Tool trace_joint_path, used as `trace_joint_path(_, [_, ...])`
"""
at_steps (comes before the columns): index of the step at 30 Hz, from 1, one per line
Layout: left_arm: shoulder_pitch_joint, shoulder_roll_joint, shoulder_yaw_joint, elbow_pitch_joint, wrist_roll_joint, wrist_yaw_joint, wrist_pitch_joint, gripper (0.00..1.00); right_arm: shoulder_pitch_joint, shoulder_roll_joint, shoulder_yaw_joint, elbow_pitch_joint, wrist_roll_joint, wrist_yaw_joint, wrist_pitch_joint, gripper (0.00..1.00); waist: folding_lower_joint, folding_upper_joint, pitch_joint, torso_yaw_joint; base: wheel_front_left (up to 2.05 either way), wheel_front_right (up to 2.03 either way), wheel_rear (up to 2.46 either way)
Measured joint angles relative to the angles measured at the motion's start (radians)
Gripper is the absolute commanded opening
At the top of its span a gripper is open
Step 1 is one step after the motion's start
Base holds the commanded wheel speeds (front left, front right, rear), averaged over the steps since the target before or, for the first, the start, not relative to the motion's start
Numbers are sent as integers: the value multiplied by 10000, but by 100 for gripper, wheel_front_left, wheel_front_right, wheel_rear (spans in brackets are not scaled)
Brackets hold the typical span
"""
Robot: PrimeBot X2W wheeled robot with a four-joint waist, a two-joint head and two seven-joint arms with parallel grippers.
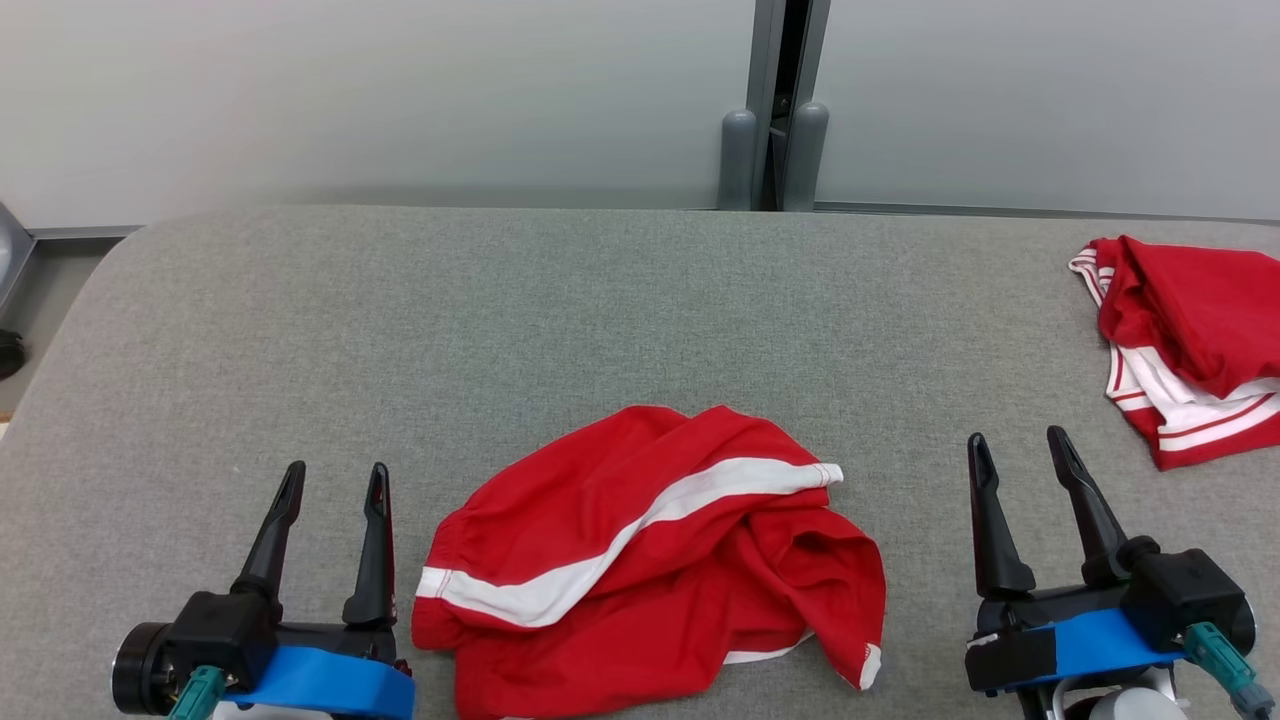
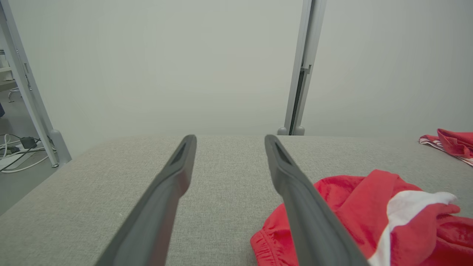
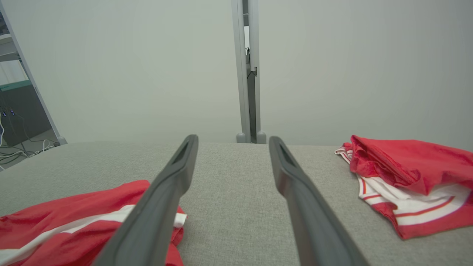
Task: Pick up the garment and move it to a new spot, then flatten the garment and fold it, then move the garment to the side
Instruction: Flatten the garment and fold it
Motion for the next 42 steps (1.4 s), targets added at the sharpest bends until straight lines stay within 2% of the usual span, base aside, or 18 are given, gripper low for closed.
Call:
trace_joint_path(9, [16, -2, -268, 272, 136, -203, 0, 100, 36, 79, -82, 13, 0, 0, 0, 100, 0, 0, -73, 40, 0, 0, 0])
trace_joint_path(19, [420, 184, -1183, 1697, 65, -527, 0, 100, 108, 96, -173, 105, 2, 0, 0, 100, 0, 0, -68, 63, 0, 0, 0])
trace_joint_path(28, [459, 470, -1714, 2769, -209, -550, 0, 100, 109, 102, -199, 134, 0, 0, 0, 100, 0, 0, 71, 56, 0, 0, 0])
trace_joint_path(37, [192, 493, -2284, 3200, -458, -552, 0, 100, 94, 104, -128, 161, 2, 0, 0, 100, 1, 0, 190, -28, 0, 0, 0])
trace_joint_path(38, [101, 495, -2366, 3193, -479, -552, 2, 46, 88, 105, -130, 161, 2, 0, 0, 100, 1, 0, 204, -40, 0, 0, 0])
trace_joint_path(39, [-7, 502, -2431, 3156, -489, -554, 0, 0, 85, 105, -130, 161, 2, 0, 0, 100, 1, 0, 219, -49, 0, 0, 0])
trace_joint_path(42, [-311, 612, -2520, 3009, -533, -554, 0, 0, 65, 105, -138, 159, 2, 0, 0, 100, 1, 0, 267, -79, 0, 0, 0])
